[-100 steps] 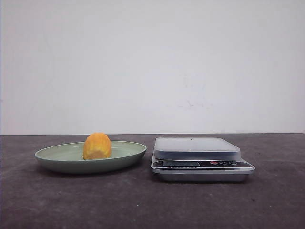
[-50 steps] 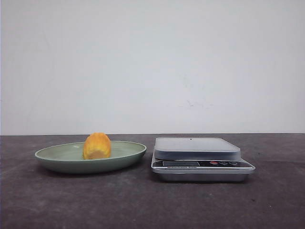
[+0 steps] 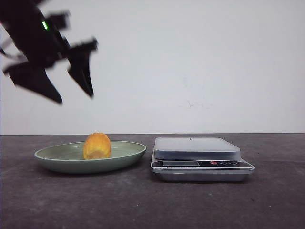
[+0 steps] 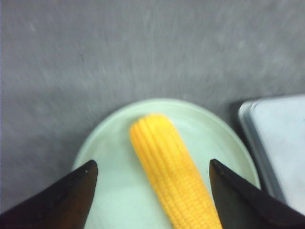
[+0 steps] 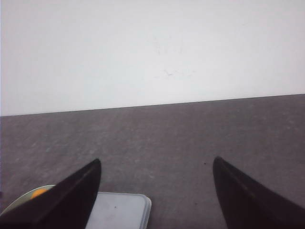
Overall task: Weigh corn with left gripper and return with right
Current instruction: 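Reach the left gripper down to the yellow corn cob on the plate, then grasp the corn cob with the left gripper and carry it over the scale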
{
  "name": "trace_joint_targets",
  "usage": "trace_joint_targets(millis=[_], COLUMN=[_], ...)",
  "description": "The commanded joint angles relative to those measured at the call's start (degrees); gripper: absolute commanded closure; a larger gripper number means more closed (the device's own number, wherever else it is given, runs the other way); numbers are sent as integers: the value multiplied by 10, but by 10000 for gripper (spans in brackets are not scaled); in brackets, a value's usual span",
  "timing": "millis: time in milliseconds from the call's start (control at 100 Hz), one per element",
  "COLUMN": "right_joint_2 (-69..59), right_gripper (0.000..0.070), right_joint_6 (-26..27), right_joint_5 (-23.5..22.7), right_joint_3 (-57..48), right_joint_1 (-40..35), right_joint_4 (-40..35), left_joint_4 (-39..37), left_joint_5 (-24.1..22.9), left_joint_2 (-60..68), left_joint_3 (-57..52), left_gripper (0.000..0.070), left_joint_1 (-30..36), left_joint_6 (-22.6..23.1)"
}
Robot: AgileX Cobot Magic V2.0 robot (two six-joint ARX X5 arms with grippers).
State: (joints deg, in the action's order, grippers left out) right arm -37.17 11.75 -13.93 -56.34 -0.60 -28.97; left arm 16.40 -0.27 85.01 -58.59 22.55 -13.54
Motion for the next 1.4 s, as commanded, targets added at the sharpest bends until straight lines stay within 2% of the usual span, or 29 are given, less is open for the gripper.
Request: trace_joint_targets(millis=[0, 220, 540, 590, 780, 820, 860, 1160, 1390], right_joint_2=[-2, -2, -2, -2, -2, -2, -2, -2, -2], right_gripper=[230, 230, 230, 230, 231, 231, 230, 231, 231], right_joint_6=[-8, -9, -10, -14, -17, -17, -17, -20, -19], right_joint_5=[-2, -2, -2, -2, -2, -1, 1, 3, 3], right_joint_3=[-11, -11, -11, -11, -11, -11, -11, -11, -11], right_joint_1=[-1, -1, -1, -1, -1, -1, -1, -1, -1], right_joint_4=[5, 0, -3, -4, -11, -11, -11, -13, -13], left_joint_4=[-17, -56, -53, -54, -60, -60, -60, -56, -18], left_joint_5=[-5, -8, -40, -41, -45, -44, -44, -35, -22], left_joint_2=[28, 97, 144, 145, 144, 144, 144, 81, 47], left_joint_3=[-10, -10, -10, -10, -10, -10, -10, -11, -80], left_gripper=[255, 255, 259, 291, 501, 584, 700, 690, 690], left_joint_1=[8, 31, 60, 63, 68, 68, 70, 85, 157], left_joint_6=[-13, -33, -42, -45, -45, -44, -40, -39, -36])
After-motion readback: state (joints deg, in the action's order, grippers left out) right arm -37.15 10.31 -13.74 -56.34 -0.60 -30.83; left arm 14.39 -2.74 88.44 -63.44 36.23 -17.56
